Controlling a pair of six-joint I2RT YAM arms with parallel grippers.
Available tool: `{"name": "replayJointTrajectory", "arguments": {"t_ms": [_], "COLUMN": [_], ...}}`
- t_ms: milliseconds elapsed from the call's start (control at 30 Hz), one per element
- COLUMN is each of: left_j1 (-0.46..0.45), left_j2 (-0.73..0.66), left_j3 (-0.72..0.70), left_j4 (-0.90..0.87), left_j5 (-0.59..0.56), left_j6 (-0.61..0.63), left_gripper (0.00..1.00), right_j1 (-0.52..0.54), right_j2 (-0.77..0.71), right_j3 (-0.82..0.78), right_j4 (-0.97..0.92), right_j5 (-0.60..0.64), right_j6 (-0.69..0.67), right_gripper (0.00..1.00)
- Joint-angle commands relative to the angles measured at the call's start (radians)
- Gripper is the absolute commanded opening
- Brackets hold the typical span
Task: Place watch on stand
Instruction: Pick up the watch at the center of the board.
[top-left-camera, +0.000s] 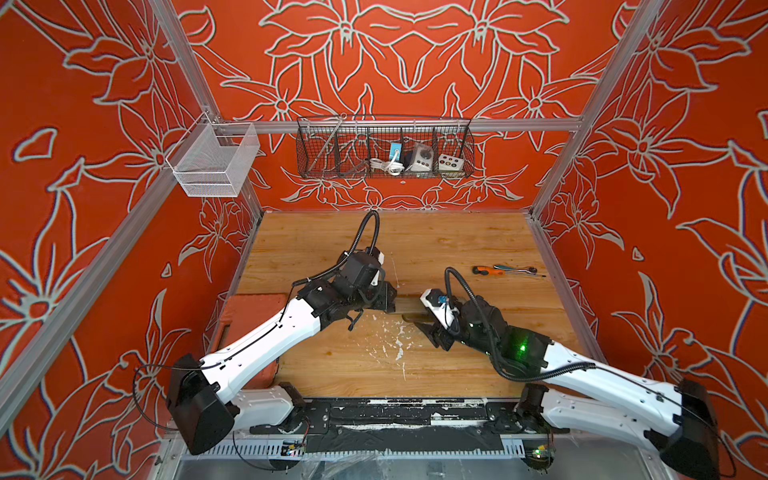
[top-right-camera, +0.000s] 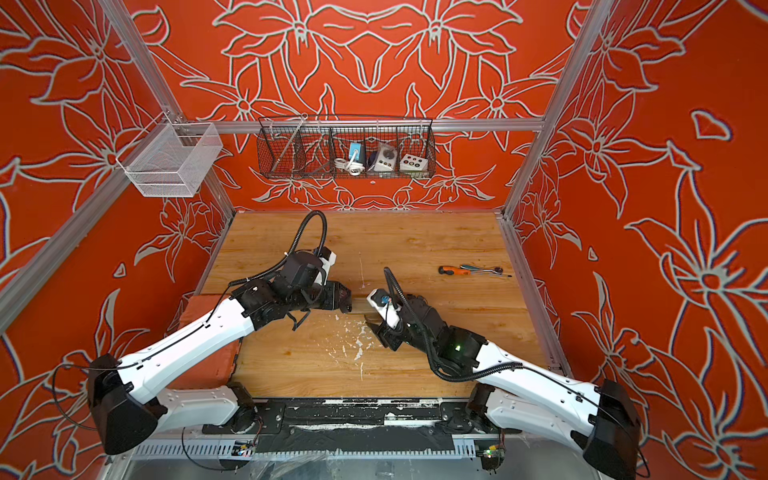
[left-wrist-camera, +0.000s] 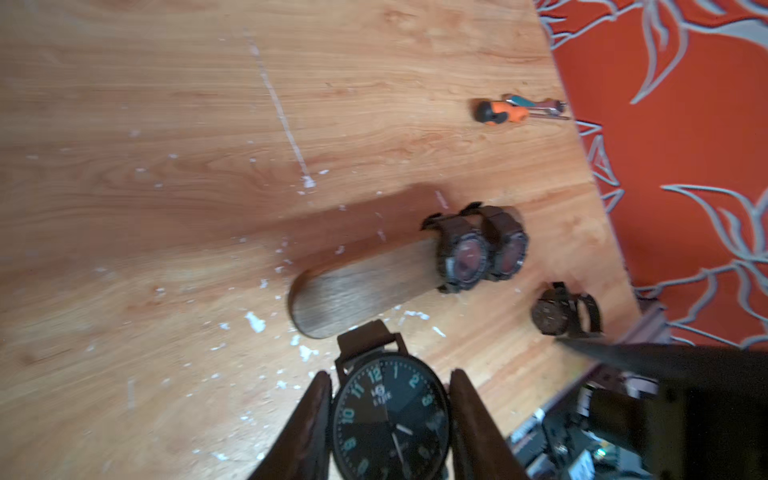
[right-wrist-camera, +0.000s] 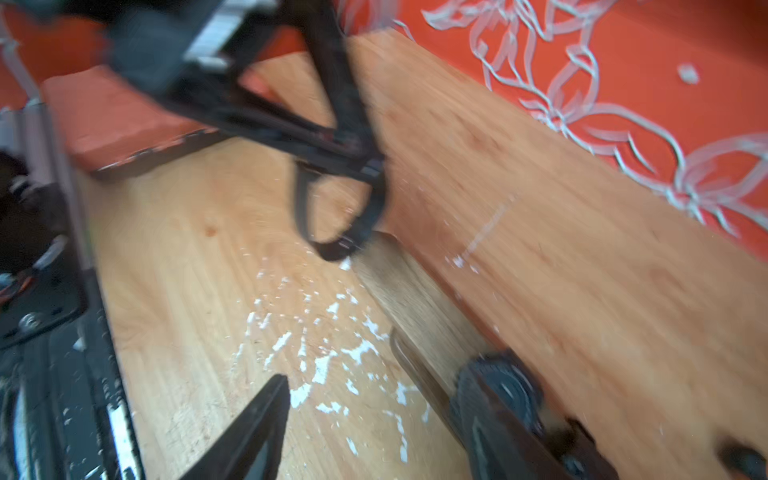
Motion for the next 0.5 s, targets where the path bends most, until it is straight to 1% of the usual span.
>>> {"name": "replayJointTrajectory", "arguments": {"t_ms": [0,67,133,233,333,467], "left_j1": [0.011,0.021,0.036,0.071,0.083,0.085], "left_j2": [-0.018,-0.013,-0.005,0.025,0.055,0.103], "left_j3": [-0.035,-0.055,-0.072,-0.090,-0.114,-0.127], "left_j4": [0.000,0.020,0.043,0.069,0.122,0.188], "left_j5": [-0.142,-0.178,-0.199,-0.173,-0.161,-0.100], "left_j6": [0.018,0.022,0.028,0.031,0.053,0.092], "left_gripper": [0.19,0.19,0.19,0.18,0.18,0.17], "right_j1": [-0.097,-0.152,-0.189,-0.261,-0.351,-0.438], "right_j2": [0.034,0.053,0.048,0.031,0.025,0.029], "right_j3": [0.084,0.115,0.120,0.104,0.083,0.054], "right_j4": [-0.195,-0.264,-0.289,-0.310,-0.322,-0.320], "right_j5": [0.032,0.058,0.077,0.087,0.043,-0.014], "right_j6": [0.187,0.241,0.277,0.347,0.412,0.476], "right_gripper": [0.69,0.69,0.71,0.75,0.76,0.79]}}
